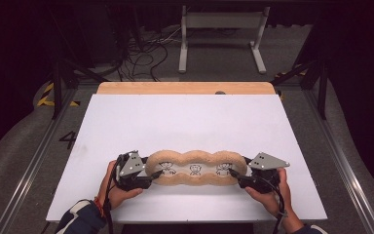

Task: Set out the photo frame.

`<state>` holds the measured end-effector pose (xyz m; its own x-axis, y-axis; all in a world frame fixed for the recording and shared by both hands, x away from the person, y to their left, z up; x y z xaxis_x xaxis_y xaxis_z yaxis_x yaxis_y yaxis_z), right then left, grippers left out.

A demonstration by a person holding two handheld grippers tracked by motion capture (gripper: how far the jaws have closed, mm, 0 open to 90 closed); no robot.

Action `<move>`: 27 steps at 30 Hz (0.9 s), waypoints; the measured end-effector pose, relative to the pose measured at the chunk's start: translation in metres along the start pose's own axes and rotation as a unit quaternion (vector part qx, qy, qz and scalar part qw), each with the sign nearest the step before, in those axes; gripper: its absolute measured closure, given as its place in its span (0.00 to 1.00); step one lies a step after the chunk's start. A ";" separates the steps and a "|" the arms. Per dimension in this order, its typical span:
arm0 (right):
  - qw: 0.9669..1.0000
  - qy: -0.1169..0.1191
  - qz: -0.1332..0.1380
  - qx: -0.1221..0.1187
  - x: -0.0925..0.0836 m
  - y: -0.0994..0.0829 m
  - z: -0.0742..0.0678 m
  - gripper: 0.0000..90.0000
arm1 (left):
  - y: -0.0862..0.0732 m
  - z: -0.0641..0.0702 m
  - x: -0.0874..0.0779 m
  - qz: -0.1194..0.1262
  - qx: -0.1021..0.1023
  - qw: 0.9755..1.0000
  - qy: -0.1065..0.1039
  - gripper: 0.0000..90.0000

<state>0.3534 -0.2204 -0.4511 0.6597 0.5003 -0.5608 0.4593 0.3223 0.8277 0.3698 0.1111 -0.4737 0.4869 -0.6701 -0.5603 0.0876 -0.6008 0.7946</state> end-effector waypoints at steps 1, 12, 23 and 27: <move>1.000 -0.001 -0.001 0.000 0.000 0.000 0.000 0.47 | 0.000 0.000 0.000 0.000 0.000 1.000 -0.001 0.46; 1.000 -0.003 0.003 -0.006 -0.006 0.002 0.001 0.43 | 0.003 0.005 -0.003 0.004 0.008 1.000 -0.003 0.31; 1.000 -0.008 -0.004 -0.014 -0.009 0.001 0.002 0.34 | -0.001 0.009 -0.014 0.017 -0.006 1.000 -0.008 0.17; 1.000 -0.009 -0.004 -0.016 -0.011 0.001 0.001 0.30 | -0.004 0.010 -0.021 0.017 -0.005 1.000 0.002 0.14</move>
<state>0.3478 -0.2262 -0.4440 0.6660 0.4836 -0.5679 0.4461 0.3520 0.8229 0.3506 0.1232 -0.4672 0.4938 -0.6877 -0.5322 0.0791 -0.5740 0.8150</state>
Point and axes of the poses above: each handheld gripper's, and its own axes: x roughly forward along the jaws, y roughly out of its top, z roughly to its right, the point moved 6 cm from there along x, roughly forward along the jaws, and after that the axes turned 9 degrees about x, right-handed, at the moved point
